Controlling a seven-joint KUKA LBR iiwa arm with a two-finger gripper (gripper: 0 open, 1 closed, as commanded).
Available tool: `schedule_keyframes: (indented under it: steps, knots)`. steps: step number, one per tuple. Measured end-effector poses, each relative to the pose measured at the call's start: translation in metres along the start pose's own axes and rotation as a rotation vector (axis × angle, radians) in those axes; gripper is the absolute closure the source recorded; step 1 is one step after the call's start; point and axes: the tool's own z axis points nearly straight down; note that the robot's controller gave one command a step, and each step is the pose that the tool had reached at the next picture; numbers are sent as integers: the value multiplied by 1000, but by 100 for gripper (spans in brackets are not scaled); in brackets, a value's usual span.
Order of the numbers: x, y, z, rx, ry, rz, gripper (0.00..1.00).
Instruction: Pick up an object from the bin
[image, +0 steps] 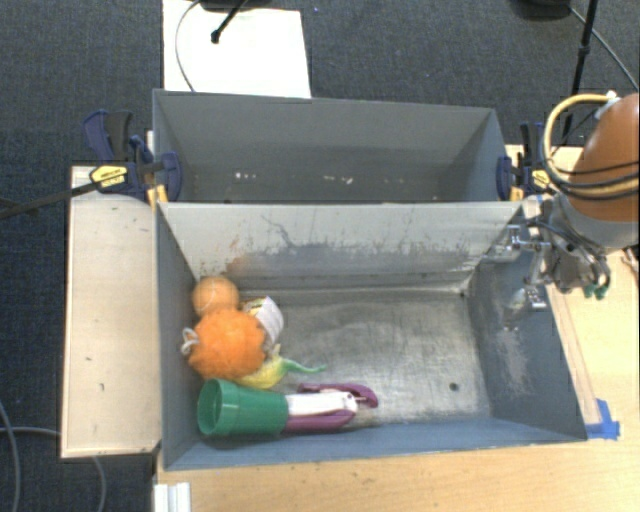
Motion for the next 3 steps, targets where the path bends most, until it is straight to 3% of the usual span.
schedule_keyframes:
  steps: [1, 2, 3]
  knots:
    - [13, 5, 11, 4, -13, -8, 0]
    - [30, 13, 76, 0, -2, -145, 0]
    - [17, 31, 53, -5, 13, -167, 0]
